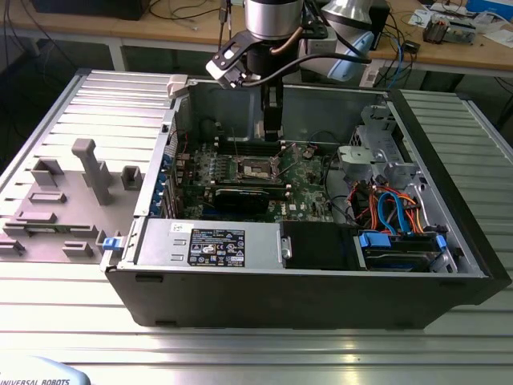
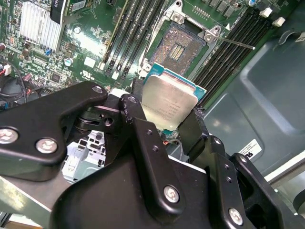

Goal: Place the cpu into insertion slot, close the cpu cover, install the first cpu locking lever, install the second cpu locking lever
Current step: 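Place the cpu into insertion slot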

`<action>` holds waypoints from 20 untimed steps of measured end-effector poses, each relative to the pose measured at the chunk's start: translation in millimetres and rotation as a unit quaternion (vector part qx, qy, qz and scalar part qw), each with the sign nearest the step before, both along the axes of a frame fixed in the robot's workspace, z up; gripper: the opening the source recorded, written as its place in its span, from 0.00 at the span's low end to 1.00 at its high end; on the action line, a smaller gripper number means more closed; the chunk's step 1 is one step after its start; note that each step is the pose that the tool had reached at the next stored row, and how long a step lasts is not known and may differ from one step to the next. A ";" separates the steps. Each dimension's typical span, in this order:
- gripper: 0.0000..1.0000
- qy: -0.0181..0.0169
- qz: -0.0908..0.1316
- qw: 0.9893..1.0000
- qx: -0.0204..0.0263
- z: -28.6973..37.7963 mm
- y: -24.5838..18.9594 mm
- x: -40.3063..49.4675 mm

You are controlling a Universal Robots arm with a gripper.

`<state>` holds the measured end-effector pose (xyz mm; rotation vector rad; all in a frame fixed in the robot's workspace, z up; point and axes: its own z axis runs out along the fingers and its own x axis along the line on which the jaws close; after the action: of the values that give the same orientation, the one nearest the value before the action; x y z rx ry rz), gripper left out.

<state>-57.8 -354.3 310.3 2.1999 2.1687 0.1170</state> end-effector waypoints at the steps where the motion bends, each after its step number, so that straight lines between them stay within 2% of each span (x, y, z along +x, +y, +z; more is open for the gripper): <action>1: 0.54 0.000 0.000 1.000 0.000 -0.7 0.0 0.0; 7: 0.54 0.000 0.000 1.000 0.000 -11.9 0.2 -1.1; 11: 0.54 0.000 0.003 1.000 0.000 -22.5 0.2 -8.2; 14: 0.54 -0.002 0.006 1.000 0.000 -27.1 0.2 -10.2; 20: 0.54 -0.002 0.006 1.000 0.000 -29.7 0.2 -10.3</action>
<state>-68.1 -354.2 280.7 2.1841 2.1805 0.1217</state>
